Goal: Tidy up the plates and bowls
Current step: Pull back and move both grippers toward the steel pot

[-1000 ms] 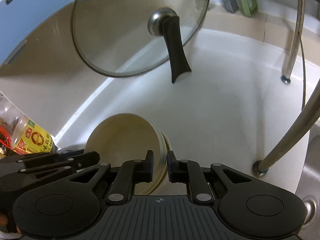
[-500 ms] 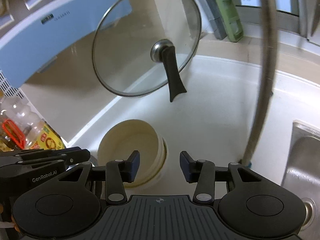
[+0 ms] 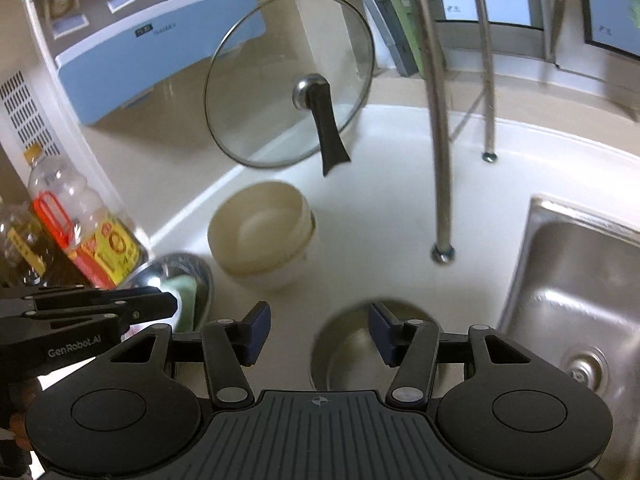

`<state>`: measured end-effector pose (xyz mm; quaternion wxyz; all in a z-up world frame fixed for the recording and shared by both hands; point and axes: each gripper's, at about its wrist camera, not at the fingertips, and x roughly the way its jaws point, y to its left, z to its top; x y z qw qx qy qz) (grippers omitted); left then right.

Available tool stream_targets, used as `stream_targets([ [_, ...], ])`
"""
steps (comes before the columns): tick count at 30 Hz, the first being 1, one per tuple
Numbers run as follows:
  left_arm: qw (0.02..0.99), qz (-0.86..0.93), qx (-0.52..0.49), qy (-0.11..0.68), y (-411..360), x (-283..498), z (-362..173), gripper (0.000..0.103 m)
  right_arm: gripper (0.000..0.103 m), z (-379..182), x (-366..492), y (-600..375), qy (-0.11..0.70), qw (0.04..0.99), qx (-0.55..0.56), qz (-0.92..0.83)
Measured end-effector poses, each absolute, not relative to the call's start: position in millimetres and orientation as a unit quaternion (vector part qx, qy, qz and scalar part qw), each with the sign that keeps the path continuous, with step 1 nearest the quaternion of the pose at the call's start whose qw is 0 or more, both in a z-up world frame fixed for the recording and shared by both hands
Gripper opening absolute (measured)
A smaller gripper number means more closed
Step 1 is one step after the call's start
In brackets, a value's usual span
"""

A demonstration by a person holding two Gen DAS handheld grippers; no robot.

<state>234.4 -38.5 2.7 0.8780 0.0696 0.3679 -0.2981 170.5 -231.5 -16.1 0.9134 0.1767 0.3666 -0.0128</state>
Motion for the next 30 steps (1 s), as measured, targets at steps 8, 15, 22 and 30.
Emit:
stream_targets([
  [8,0.879,-0.269,0.064,0.388,-41,189,-9,0.013,0.055,-31,134,-234,0.391,0.904,0.171,0.013],
  [15,0.88,-0.217,0.034,0.421,-51,160,-24,0.013,0.055,-45,123,-245,0.421,0.892,0.152,0.058],
  [22,0.877,-0.175,0.008,0.447,-71,141,-44,0.013,0.055,-60,118,-266,0.446,0.882,0.128,0.08],
  [30,0.88,-0.134,-0.004,0.456,-91,135,-56,0.013,0.055,-71,124,-287,0.454,0.88,0.11,0.086],
])
